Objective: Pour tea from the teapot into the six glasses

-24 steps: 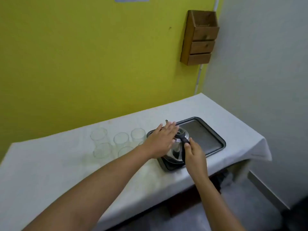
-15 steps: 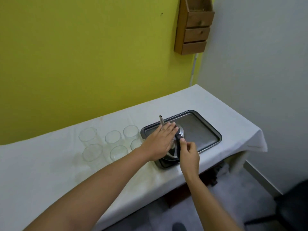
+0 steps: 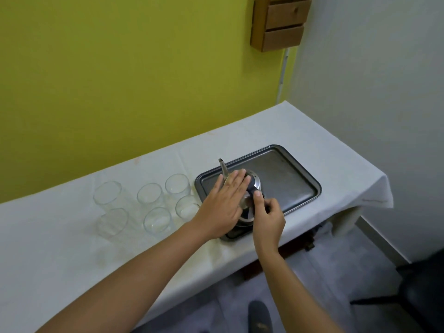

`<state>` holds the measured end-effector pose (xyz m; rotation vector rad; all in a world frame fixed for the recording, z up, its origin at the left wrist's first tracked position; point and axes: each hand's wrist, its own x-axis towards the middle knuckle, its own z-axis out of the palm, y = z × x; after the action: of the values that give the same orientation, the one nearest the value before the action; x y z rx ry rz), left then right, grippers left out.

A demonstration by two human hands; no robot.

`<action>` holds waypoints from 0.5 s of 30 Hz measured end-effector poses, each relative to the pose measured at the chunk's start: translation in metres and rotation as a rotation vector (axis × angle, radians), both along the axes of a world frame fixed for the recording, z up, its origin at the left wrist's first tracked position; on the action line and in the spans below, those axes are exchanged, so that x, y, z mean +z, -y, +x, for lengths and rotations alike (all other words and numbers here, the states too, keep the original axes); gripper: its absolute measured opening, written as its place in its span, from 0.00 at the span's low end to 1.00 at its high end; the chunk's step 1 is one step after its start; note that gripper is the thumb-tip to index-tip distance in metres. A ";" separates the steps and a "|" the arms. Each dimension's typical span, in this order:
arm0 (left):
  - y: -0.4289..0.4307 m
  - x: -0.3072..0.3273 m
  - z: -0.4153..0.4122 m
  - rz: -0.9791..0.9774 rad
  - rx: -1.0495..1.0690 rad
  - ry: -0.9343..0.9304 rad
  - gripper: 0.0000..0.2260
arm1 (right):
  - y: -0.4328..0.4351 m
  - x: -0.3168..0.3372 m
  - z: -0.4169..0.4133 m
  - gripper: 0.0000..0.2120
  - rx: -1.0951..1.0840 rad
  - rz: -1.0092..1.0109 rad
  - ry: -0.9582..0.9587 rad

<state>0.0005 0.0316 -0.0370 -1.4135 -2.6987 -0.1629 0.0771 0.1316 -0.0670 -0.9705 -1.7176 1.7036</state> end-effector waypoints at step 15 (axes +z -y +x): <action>-0.041 -0.008 0.018 0.159 0.230 0.072 0.26 | -0.055 -0.004 -0.014 0.21 0.121 -0.076 -0.056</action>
<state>0.0189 0.0724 -0.0448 -1.0666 -2.8067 -0.4073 0.0632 0.1867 -0.0712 -0.8590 -1.7171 1.8676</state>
